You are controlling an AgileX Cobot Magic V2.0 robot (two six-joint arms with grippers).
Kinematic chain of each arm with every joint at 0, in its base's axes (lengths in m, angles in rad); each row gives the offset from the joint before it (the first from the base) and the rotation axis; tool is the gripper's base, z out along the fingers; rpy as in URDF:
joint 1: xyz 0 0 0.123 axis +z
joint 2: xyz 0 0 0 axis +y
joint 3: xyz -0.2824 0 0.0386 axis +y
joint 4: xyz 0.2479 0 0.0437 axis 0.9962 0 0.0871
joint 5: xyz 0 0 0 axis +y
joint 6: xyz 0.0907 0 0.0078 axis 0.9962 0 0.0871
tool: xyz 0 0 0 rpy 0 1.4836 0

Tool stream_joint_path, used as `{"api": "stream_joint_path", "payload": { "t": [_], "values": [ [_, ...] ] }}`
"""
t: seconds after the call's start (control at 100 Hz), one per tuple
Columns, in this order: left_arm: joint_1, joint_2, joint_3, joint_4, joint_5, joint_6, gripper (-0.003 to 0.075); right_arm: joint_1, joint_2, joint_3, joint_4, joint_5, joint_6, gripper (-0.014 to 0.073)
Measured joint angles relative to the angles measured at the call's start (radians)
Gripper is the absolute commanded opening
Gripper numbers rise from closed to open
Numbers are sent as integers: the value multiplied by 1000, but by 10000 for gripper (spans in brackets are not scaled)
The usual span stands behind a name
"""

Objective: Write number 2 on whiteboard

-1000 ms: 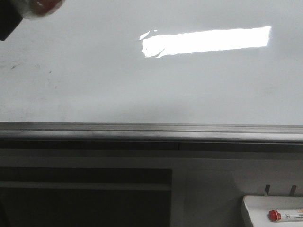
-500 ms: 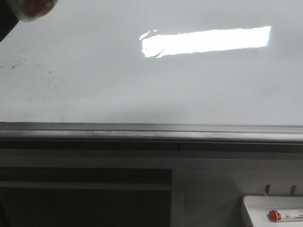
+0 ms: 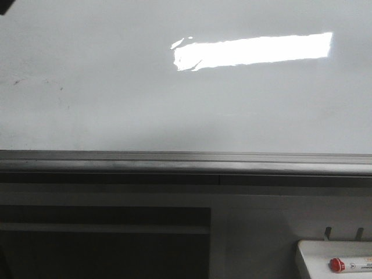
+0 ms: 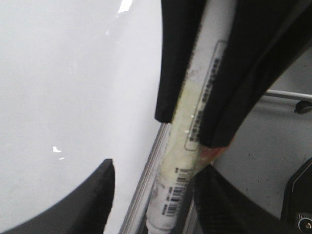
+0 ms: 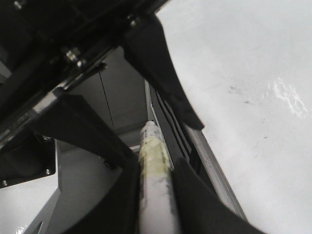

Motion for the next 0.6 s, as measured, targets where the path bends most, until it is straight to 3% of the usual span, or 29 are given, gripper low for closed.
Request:
{"api": "stream_joint_path", "payload": {
  "t": [0.19, 0.34, 0.48, 0.6],
  "values": [
    [0, -143, 0, -20, -20, -27, 461, 0, 2, 0, 2, 9, 0, -43],
    [0, -313, -2, -4, 8, -143, 445, 0, 2, 0, 2, 6, 0, -43],
    [0, -492, -4, 117, 60, -336, 316, 2, 2, 0, 4, -86, 0, -43],
    [0, -621, 2, 237, 95, -514, 127, 0, 13, 0, 11, -233, 0, -43]
  ]
}}
